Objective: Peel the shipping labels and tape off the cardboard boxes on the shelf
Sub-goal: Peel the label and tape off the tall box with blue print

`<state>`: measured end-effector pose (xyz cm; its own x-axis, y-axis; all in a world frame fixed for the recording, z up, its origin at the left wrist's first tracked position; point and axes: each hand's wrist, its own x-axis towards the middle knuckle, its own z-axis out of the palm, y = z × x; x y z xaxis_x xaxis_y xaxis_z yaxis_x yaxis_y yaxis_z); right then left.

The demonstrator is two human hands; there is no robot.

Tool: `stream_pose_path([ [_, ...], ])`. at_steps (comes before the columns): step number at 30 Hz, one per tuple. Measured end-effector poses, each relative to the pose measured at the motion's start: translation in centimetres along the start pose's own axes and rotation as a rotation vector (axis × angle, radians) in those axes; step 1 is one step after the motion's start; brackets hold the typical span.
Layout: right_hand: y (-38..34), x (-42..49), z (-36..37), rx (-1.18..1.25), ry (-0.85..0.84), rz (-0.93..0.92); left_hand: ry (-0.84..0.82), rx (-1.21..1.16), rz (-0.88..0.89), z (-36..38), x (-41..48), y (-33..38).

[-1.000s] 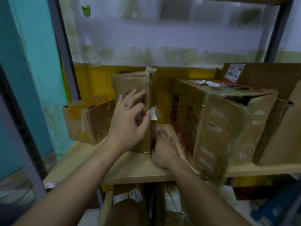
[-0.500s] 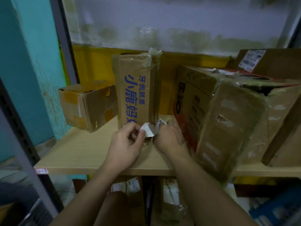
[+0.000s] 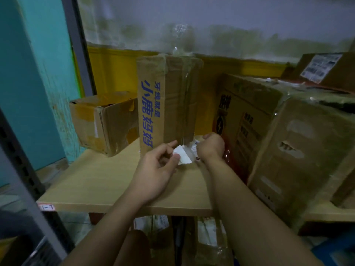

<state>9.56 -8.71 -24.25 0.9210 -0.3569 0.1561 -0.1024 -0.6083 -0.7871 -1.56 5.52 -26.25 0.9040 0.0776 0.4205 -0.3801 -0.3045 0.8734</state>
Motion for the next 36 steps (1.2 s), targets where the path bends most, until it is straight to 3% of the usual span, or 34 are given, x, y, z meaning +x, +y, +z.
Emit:
stream_pose_path([
  [3,0.1,-0.2,0.0,0.256,0.059,0.035,-0.052,0.154,0.011,0.4,0.4,-0.4],
  [6,-0.7,-0.9,0.1,0.331,0.08,-0.049,-0.056,0.281,-0.032,0.7,0.4,-0.4],
  [15,-5.9,-0.8,-3.6,0.506,0.217,-0.325,-0.059,0.304,-0.105,0.4,0.0,0.2],
  [20,-6.0,-4.0,-8.1,0.25,0.248,-0.517,-0.013,0.243,-0.116,0.4,0.1,0.5],
  [23,-2.5,-8.4,-7.2,0.323,0.291,-0.566,0.009,0.137,-0.171,0.3,0.2,0.5],
  [29,1.5,-14.5,-6.4,0.57,0.189,-0.524,-0.01,-0.079,-0.258,-0.2,-0.1,1.0],
  [33,3.3,-15.0,-6.4,0.766,-0.072,-0.153,-0.122,-0.272,-0.332,0.5,-0.8,2.0],
  [36,3.2,-15.0,-7.0,0.855,-0.175,-0.071,-0.16,-0.355,-0.303,1.6,-1.6,2.6],
])
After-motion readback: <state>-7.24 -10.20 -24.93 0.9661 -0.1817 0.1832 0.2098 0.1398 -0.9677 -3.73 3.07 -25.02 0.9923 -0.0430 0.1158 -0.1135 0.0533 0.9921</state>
